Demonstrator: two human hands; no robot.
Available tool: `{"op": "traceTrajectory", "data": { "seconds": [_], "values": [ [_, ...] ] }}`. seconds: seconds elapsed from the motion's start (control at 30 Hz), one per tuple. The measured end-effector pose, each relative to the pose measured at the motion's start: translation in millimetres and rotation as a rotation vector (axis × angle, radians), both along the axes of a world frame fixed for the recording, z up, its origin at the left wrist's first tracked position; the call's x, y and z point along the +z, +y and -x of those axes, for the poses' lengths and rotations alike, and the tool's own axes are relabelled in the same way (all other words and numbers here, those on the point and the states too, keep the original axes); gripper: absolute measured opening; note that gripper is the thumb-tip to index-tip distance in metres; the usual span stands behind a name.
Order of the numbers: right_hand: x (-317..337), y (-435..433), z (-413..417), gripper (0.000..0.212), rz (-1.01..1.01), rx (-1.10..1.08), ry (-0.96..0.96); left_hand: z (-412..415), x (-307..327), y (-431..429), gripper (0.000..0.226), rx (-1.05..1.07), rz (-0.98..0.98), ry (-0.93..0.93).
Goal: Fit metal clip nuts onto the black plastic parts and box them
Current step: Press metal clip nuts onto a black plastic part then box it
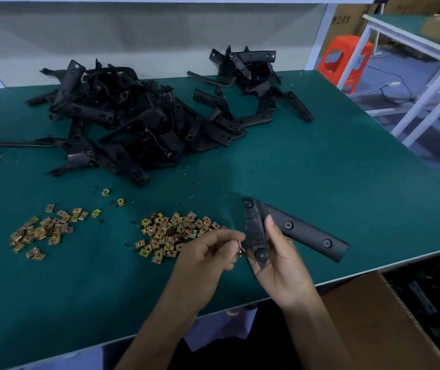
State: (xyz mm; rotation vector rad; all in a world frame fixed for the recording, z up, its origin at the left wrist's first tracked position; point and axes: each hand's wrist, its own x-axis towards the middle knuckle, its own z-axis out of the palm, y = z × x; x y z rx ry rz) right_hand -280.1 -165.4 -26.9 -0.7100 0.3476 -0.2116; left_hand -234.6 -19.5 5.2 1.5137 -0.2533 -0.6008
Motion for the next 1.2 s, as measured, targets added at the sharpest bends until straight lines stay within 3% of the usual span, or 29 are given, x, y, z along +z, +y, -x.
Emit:
{"op": "traceTrajectory", "data": {
  "seconds": [0.1, 0.57, 0.8, 0.9, 0.97, 1.07, 1.13, 1.2],
  "values": [
    [-1, -4, 0, 0.023, -0.052, -0.003, -0.008, 5, -3, -5, 0.022, 0.056, 0.051, 0.083],
    [-6, 0, -1, 0.027, 0.095, 0.053, 0.024, 7, -4, -19, 0.016, 0.157, 0.115, 0.183],
    [-4, 1, -1, 0.032, 0.113, 0.091, -0.047, 5, 2, -28, 0.022, 0.130, 0.152, 0.138],
    [-6, -1, -2, 0.039, 0.111, 0.083, -0.050, 1, 3, -28, 0.016, 0.044, 0.117, 0.034],
    [-7, -1, -2, 0.037, 0.052, 0.045, -0.056, -8, -1, -20, 0.010, -0.013, -0.015, -0.192],
    [-4, -1, -2, 0.024, -0.081, -0.033, -0.050, -37, -11, -3, 0.020, 0.073, -0.498, -0.728],
    [-3, -1, -3, 0.023, -0.125, -0.060, -0.040, -61, -16, 7, 0.029, 0.121, -0.796, -0.853],
    [-3, 0, -3, 0.021, -0.127, -0.068, -0.016, -78, -21, 12, 0.031, 0.076, -0.996, -0.839]
  ]
}}
